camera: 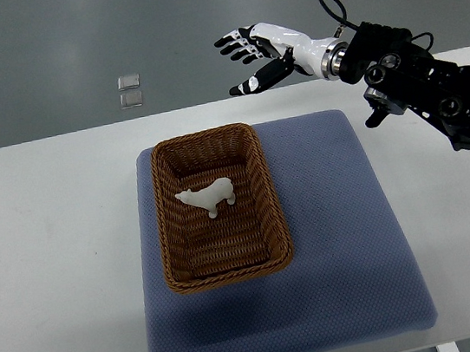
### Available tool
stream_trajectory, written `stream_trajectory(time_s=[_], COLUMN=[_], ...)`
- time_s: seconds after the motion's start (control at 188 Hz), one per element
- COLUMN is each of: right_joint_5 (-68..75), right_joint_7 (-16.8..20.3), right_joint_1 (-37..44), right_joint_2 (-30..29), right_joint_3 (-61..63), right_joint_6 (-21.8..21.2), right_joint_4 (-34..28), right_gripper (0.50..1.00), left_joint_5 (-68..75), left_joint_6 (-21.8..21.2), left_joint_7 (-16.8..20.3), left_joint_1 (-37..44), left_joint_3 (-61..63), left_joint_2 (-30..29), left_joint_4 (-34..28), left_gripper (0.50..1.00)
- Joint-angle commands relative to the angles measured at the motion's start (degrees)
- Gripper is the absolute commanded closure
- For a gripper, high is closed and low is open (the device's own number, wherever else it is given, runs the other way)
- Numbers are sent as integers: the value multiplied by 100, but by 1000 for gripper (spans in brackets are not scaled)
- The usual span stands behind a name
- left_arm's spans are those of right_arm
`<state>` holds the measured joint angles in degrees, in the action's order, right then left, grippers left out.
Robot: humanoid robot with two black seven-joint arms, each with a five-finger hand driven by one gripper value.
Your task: Place white bear in brown basket with right hand
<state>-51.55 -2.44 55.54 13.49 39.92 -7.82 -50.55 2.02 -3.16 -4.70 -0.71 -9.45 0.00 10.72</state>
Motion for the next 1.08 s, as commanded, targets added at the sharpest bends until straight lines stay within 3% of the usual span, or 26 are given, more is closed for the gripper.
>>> stream_trajectory(time_s=[0.0,0.155,0.192,0.453,1.072], right_joint_5=[840,2439,2939,5085,5217], right_joint_7=[-116,-195,-230,-397,-749], right_joint_1=[-509,-984,-1106,-1467,-1766], right_joint_2=[-40,-75,-75,-215,-752], right_joint_3=[939,1950,2108,2196,2196], right_joint_6=[-114,-369,-430,-1265,-1336], right_joint_4=[19,186,238,1056,1249], right_gripper=[640,640,615,587,576], left_joint_5=[1,1,1,1,1], left_joint_6=[0,0,0,0,0], left_joint_7=[4,-4,-4,-4,-4], left_joint_1=[0,0,9,9,9], left_joint_3=[-5,-5,-5,-13,-5], left_joint_2=[0,0,0,0,0], left_joint_4=[1,1,1,1,1], left_gripper=[500,500,500,500,500])
